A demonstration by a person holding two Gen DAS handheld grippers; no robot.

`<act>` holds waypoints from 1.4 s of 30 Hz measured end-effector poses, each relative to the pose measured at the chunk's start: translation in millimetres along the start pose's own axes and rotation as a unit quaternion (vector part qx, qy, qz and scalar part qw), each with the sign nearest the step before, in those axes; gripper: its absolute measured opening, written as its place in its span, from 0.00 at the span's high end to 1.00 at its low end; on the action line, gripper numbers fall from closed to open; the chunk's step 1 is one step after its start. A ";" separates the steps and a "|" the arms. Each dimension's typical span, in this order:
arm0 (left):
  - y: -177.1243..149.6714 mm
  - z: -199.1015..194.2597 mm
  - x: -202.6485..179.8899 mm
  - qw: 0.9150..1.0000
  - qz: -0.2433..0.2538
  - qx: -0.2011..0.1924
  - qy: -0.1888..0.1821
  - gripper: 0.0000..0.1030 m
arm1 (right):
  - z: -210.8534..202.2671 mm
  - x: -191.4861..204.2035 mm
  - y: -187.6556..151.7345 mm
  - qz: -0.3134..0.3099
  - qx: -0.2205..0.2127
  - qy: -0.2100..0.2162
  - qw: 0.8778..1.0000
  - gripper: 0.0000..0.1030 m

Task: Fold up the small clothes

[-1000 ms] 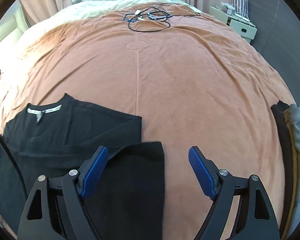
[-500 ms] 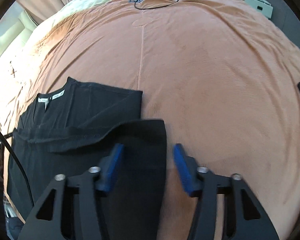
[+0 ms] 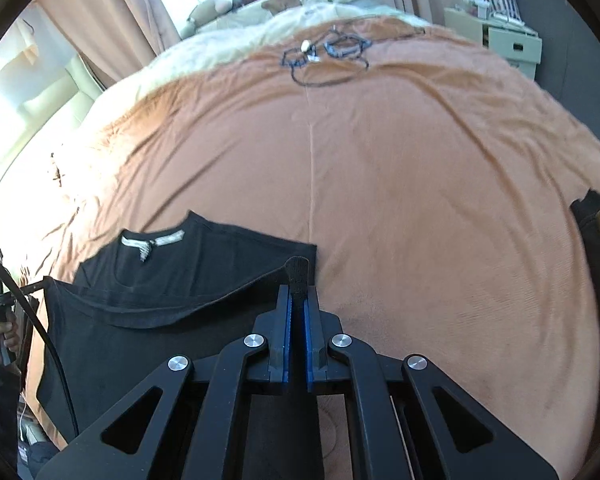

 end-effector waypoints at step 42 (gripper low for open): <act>75.3 85.4 -1.0 0.994 0.006 0.023 0.107 0.87 | 93.8 -17.2 40.4 0.022 0.062 -0.129 0.989 0.59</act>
Point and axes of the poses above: each gripper's, at about its wrist camera, not at the fingertips, and z roughly the way its jaws point, x to its left, y to its top, the point moved 10 cm from there along z, roughly the way its jaws point, and after that the axes turned 2 degrees about x, right-handed, at the moved point
